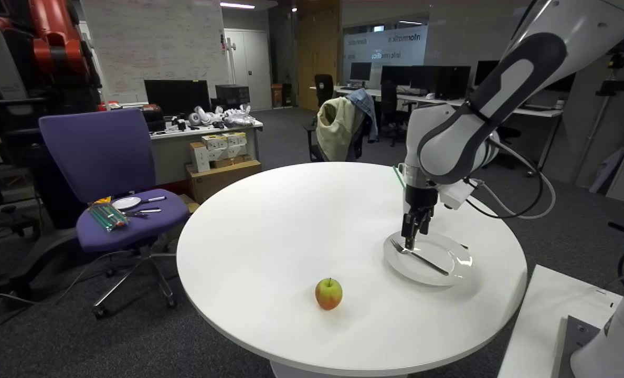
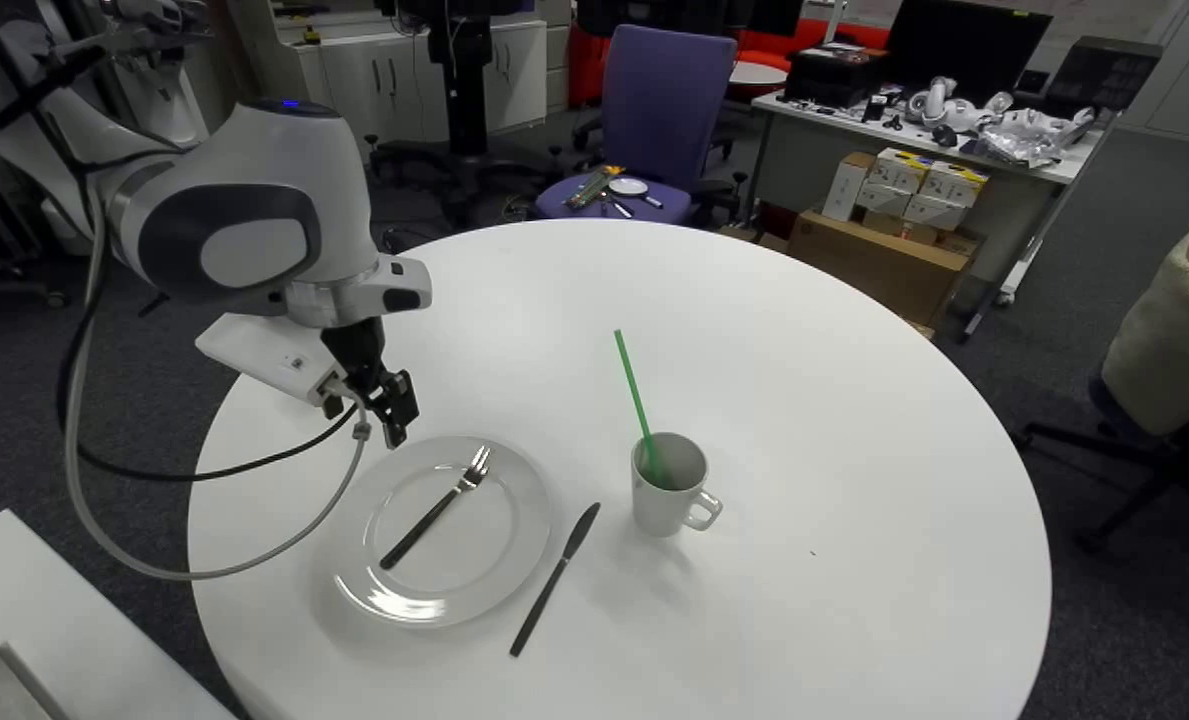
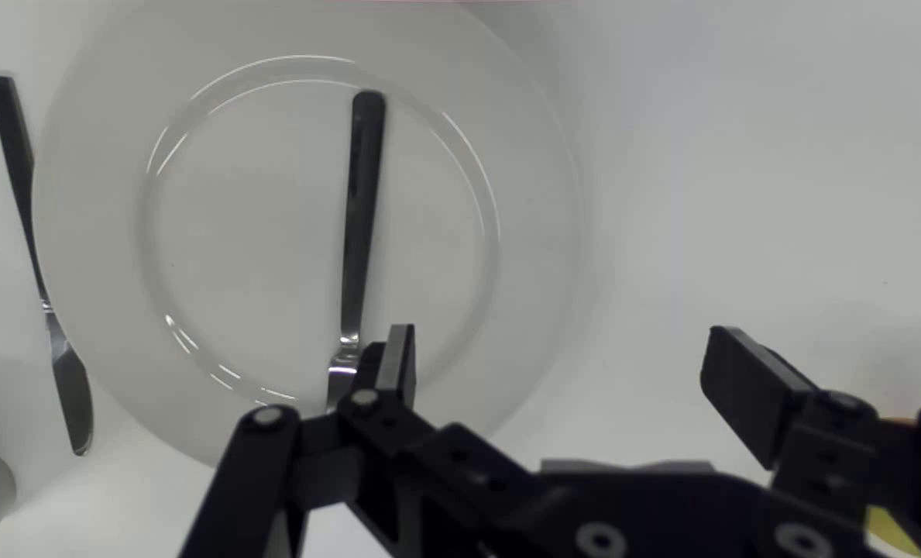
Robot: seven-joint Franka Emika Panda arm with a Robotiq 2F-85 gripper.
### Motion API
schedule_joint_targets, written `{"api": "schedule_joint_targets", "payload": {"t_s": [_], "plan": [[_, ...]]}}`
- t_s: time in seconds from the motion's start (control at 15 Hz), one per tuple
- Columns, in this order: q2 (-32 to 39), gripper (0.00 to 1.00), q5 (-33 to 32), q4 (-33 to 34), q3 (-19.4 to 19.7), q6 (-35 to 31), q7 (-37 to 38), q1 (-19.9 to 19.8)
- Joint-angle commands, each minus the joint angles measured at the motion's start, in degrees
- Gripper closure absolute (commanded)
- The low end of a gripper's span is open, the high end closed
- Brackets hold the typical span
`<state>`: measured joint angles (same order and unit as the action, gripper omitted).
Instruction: Place the fork on the plate
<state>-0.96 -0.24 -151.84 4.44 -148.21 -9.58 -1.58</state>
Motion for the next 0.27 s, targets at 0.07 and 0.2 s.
{"api": "schedule_joint_targets", "payload": {"t_s": [0.07,0.2], "plan": [[-1.2,0.0,1.31,-0.2,-0.58,1.27,-1.15,-0.39],[-1.5,0.0,1.4,-0.45,-0.58,1.31,-1.18,-0.37]]}}
